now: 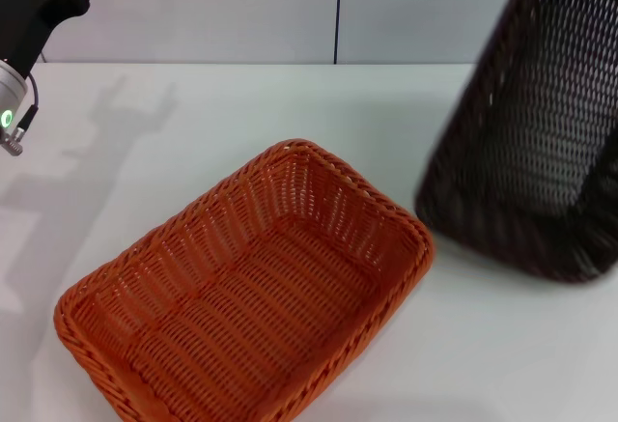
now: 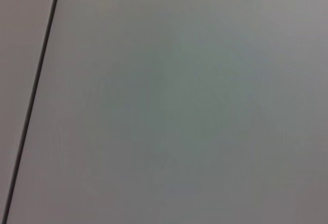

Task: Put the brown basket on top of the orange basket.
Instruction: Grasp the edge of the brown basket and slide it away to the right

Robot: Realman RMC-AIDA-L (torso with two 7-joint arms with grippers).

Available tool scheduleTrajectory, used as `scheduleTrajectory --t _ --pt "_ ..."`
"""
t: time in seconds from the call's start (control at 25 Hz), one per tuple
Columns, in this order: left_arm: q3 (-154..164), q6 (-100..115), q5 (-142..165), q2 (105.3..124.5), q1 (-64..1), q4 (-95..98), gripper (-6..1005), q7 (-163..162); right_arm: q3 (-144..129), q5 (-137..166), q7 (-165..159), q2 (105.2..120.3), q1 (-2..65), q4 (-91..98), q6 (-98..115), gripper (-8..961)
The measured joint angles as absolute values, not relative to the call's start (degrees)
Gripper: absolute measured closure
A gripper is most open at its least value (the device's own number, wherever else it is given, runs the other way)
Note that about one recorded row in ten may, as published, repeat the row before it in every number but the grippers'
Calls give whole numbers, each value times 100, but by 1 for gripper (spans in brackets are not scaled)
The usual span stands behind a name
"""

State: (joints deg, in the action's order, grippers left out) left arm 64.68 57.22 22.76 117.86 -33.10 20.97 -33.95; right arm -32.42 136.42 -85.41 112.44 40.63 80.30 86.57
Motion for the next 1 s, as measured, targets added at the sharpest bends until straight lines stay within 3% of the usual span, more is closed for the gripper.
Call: scheduleTrajectory --t 0.2,0.64,1.0 --pt "6464 5721 2276 11784 -3296 2098 170 -3394 -3266 13522 -8572 11339 4109 8121 8315 744" --pt "6341 5706 2288 11760 -3234 2092 170 -3392 -3514 13519 -8677 11457 4210 8127 7849 955" --pt "6255 5686 2321 11735 -3235 2106 170 -3392 -3467 13456 -8685 11624 3991 8169 7691 950"
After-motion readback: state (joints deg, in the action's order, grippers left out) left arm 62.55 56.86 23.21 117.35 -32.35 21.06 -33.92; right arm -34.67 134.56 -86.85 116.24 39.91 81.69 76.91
